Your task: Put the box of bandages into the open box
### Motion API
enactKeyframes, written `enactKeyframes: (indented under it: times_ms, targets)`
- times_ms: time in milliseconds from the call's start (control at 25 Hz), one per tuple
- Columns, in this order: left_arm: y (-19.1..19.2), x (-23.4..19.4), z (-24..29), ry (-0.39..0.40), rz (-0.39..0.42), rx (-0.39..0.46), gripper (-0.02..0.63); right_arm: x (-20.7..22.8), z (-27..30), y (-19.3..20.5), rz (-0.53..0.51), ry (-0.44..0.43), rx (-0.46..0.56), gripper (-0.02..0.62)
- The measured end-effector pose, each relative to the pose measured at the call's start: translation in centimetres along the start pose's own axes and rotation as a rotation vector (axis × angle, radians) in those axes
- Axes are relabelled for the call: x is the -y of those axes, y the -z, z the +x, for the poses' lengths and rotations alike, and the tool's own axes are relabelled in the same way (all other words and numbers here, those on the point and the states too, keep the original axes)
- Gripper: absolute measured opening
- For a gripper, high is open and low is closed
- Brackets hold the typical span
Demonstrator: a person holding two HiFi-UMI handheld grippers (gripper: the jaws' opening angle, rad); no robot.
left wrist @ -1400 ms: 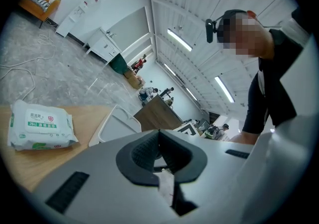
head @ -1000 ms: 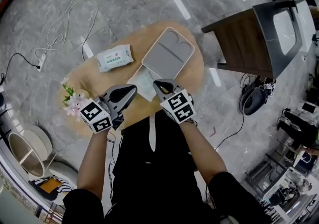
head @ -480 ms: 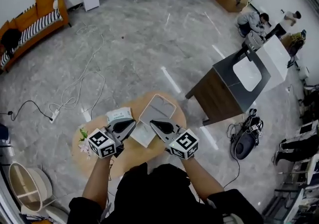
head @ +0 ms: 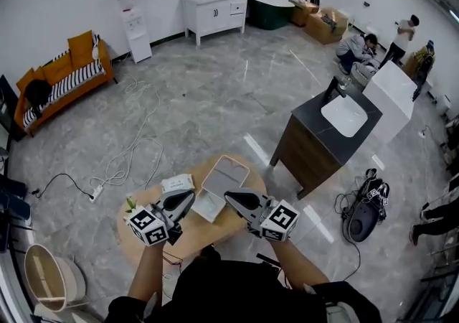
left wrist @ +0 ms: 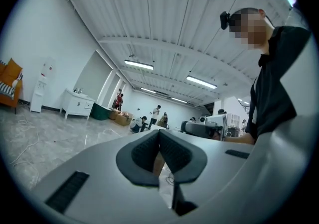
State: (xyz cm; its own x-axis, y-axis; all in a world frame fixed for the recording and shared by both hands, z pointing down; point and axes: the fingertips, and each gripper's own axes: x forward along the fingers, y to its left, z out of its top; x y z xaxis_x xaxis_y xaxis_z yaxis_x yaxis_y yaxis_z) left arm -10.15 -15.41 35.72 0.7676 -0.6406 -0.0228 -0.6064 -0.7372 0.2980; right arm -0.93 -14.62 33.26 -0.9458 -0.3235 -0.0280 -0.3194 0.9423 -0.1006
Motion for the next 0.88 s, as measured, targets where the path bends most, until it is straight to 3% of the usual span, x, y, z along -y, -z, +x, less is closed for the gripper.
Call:
enactKeyframes:
  times_ms: [240,520,880]
  targets:
    - [0.1,7.4,-2.0,-0.017,0.01,0.02,0.017,-6.0,-5.7,-2.6,0.022,-0.09,0.161,0.011]
    - [0.8,14.1,-3.7,0.012,0.019,0.016,0.017,-11.9,-9.4,-2.8,0.067,-0.193,0.251,0.011]
    - [0.9,18.8,-7.7,0.125,-0.001,0.063,0.017,-18.6,-11.4,-3.0,0.024,-0.119,0.22,0.011]
